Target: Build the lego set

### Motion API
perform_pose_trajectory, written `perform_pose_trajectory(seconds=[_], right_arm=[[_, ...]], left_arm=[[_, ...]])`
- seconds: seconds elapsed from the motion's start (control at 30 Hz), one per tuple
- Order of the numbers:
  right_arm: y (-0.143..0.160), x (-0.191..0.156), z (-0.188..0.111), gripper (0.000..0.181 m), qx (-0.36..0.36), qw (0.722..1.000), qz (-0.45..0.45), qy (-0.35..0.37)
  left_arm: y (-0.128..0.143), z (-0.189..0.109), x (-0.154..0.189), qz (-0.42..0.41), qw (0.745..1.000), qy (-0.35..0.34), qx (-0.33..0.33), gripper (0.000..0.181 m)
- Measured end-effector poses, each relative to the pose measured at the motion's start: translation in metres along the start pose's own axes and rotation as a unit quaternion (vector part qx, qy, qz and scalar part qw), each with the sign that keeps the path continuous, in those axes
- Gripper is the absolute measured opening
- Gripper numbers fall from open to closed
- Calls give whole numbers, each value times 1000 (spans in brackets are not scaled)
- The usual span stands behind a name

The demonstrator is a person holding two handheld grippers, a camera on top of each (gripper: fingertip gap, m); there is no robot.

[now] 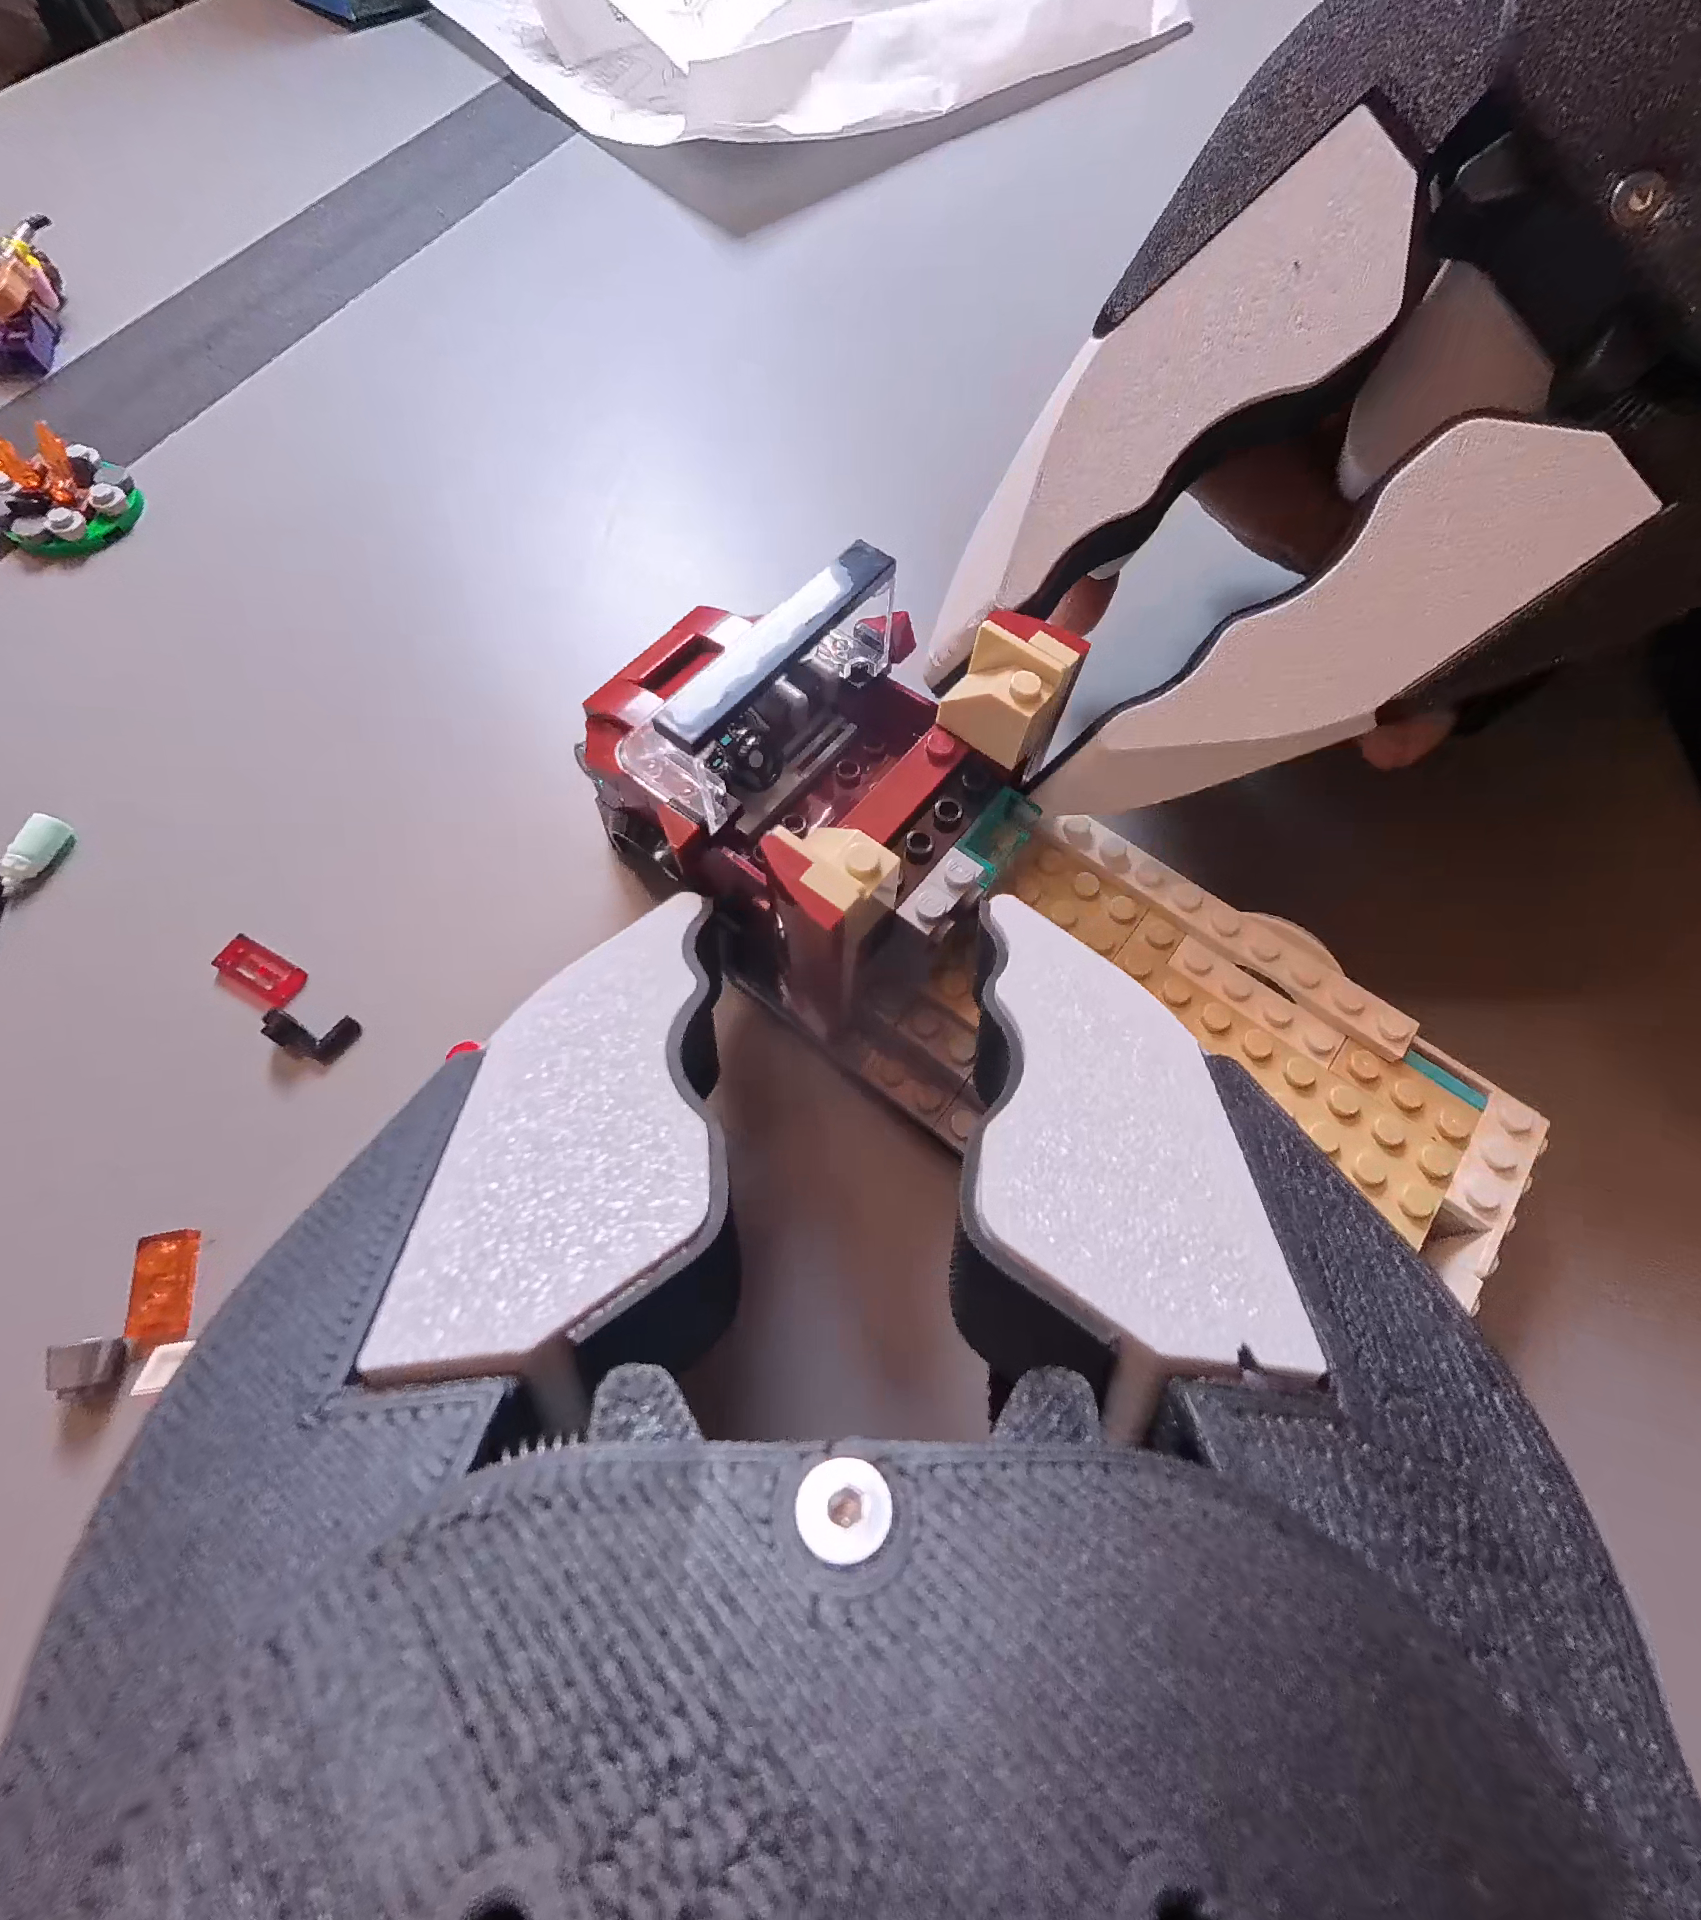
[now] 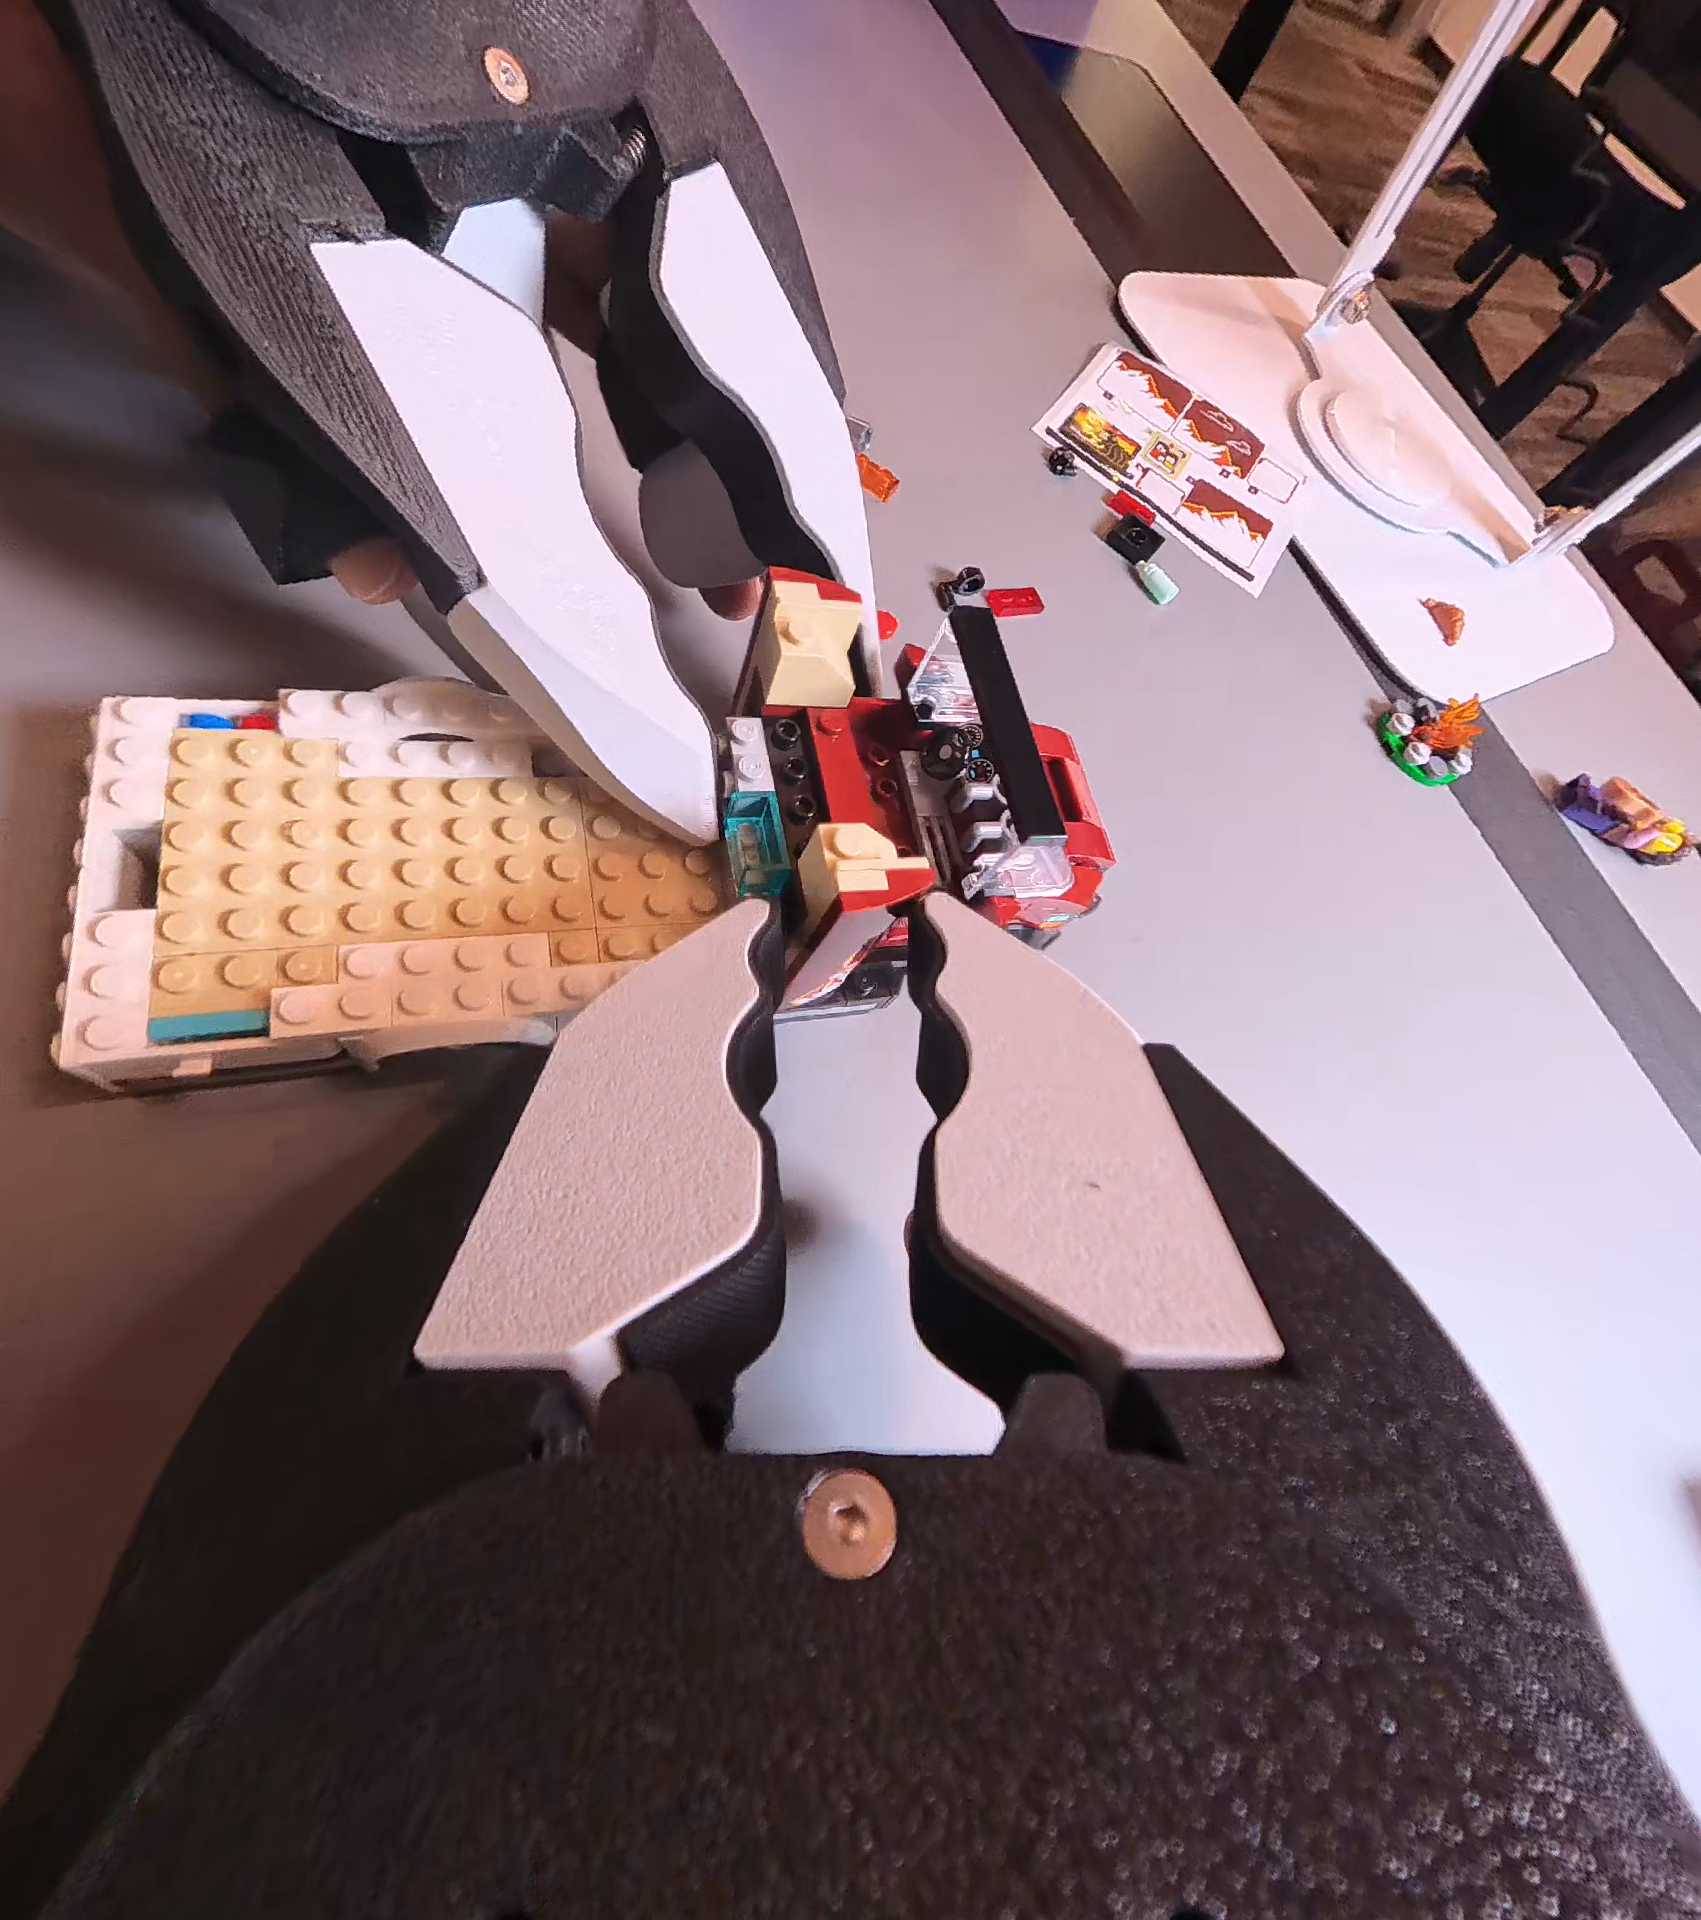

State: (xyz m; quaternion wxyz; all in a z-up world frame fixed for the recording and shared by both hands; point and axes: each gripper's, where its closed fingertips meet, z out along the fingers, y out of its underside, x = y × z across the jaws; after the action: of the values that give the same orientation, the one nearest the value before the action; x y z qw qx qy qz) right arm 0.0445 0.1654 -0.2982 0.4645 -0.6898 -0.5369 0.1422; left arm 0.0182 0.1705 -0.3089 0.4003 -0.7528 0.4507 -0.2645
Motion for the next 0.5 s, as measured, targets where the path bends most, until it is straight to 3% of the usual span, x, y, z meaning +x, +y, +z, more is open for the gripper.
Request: perform_pose_trajectory(seconds=[0.13,0.5], right_arm=[[0,-1,-1,21,8,1000,6,-12],[10,16,-5,19,-26,993,97,55]], left_arm=[[0,-1,2,11,1000,3,1,42],[-1,-34,1,0,1000,-25,15,66]])
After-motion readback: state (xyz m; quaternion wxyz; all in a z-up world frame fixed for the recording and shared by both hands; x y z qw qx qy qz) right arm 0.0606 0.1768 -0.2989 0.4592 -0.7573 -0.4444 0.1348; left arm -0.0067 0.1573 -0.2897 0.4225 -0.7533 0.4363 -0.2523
